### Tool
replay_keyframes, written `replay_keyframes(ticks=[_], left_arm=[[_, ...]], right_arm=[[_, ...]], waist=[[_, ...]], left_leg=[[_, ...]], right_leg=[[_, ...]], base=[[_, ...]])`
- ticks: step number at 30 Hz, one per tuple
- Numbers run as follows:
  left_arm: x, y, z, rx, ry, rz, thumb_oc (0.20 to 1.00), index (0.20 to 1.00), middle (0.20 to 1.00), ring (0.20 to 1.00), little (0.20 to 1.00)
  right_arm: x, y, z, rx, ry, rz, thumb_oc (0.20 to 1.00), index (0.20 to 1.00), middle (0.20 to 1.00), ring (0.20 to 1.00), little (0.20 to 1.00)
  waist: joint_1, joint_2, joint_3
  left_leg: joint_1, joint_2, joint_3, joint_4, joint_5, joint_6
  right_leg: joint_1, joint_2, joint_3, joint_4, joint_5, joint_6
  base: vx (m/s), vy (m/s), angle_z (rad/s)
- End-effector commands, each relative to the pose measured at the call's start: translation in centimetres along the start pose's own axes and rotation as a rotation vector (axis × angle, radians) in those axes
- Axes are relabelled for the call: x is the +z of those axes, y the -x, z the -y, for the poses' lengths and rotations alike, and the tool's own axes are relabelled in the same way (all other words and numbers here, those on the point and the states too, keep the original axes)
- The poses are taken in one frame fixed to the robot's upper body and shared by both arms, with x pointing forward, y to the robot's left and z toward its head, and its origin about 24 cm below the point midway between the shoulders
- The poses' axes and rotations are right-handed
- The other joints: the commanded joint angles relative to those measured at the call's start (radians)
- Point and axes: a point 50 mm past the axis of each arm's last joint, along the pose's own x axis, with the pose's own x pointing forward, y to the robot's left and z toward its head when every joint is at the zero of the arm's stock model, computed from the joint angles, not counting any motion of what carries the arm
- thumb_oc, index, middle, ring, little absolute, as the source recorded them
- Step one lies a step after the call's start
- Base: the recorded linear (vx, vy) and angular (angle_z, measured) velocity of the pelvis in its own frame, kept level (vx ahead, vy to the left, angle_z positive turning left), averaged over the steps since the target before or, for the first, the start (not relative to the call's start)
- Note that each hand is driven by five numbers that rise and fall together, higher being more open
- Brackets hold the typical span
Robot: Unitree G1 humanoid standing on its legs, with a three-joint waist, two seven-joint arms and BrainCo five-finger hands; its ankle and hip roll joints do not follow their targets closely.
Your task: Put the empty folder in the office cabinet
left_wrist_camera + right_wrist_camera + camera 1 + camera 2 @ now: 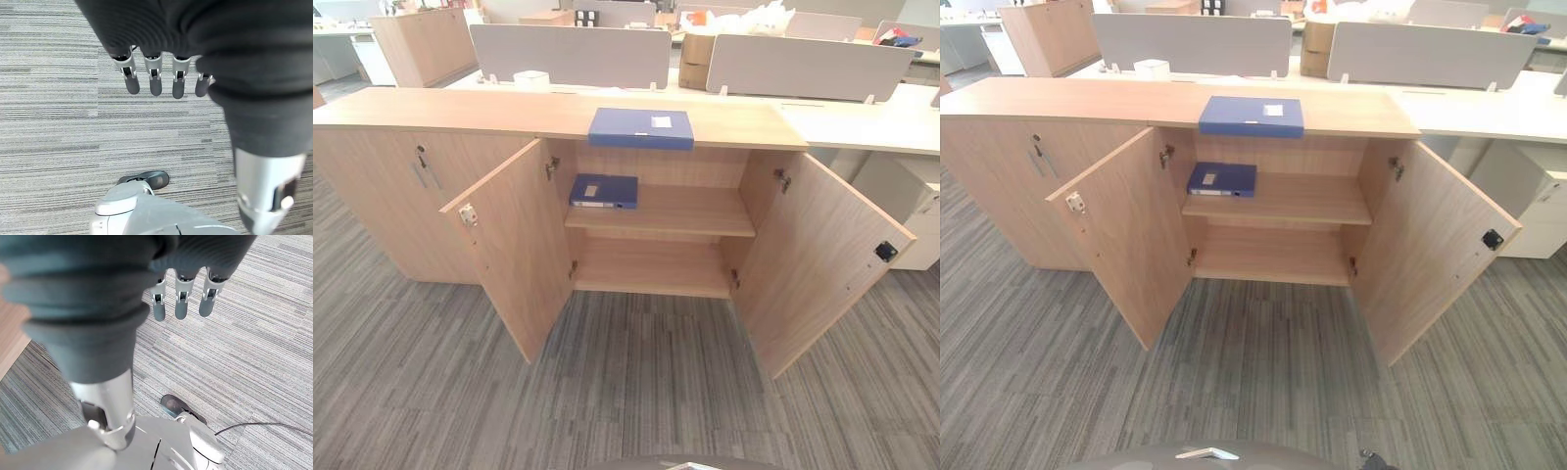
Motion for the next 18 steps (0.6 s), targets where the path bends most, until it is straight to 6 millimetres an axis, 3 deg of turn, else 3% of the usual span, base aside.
replay_keyframes(ticks=[1, 15, 16, 17, 18], left_arm=[[0.7, -0.2, 0.5, -0.007, 0.022, 0.0, 1.0, 1.0, 1.0, 1.0, 1.0], [0.4, 0.0, -0.1, 0.001, 0.053, -0.003, 1.0, 1.0, 1.0, 1.0, 1.0], [0.5, 0.0, -0.3, 0.009, 0.059, 0.001, 1.0, 1.0, 1.0, 1.0, 1.0], [1.0, 0.0, -0.5, 0.017, 0.067, 0.013, 1.0, 1.0, 1.0, 1.0, 1.0], [1.5, 0.0, -0.7, 0.021, 0.069, 0.027, 1.0, 1.0, 1.0, 1.0, 1.0]], right_arm=[[1.0, -0.1, 1.1, 0.006, -0.01, 0.003, 1.0, 1.0, 1.0, 1.0, 1.0], [0.9, -0.1, 1.2, 0.013, -0.008, -0.003, 1.0, 1.0, 1.0, 1.0, 1.0], [1.1, -0.1, 1.3, 0.012, -0.002, 0.002, 1.0, 1.0, 1.0, 1.0, 1.0], [1.8, -0.1, 1.7, 0.008, 0.02, 0.019, 1.0, 1.0, 1.0, 1.0, 1.0], [2.3, -0.1, 1.8, 0.003, 0.025, 0.036, 1.0, 1.0, 1.0, 1.0, 1.0]], waist=[[0.008, 0.023, 0.021], [0.01, 0.024, 0.028], [0.011, 0.02, 0.038], [0.017, 0.004, 0.075], [0.027, -0.007, 0.104]], left_leg=[[-0.008, 0.002, 0.065, 0.0, -0.033, -0.041], [-0.002, 0.012, 0.062, 0.007, -0.032, -0.048], [-0.018, 0.015, 0.06, 0.041, -0.034, -0.05], [-0.118, 0.018, 0.067, 0.197, -0.05, -0.069], [-0.201, 0.025, 0.067, 0.319, -0.023, -0.087]], right_leg=[[0.007, -0.007, -0.032, 0.006, -0.01, 0.061], [0.013, -0.001, -0.038, 0.014, -0.023, 0.054], [0.009, -0.001, -0.035, 0.02, -0.026, 0.051], [-0.004, -0.008, -0.028, 0.041, -0.036, 0.039], [-0.007, -0.013, -0.027, 0.054, -0.041, 0.027]], base=[[0.0, 0.0, 0.0], [0.0, -0.013, 0.0], [-0.14, -0.115, 0.02], [-0.22, -0.152, 0.08], [-0.2, -0.128, -0.01]])
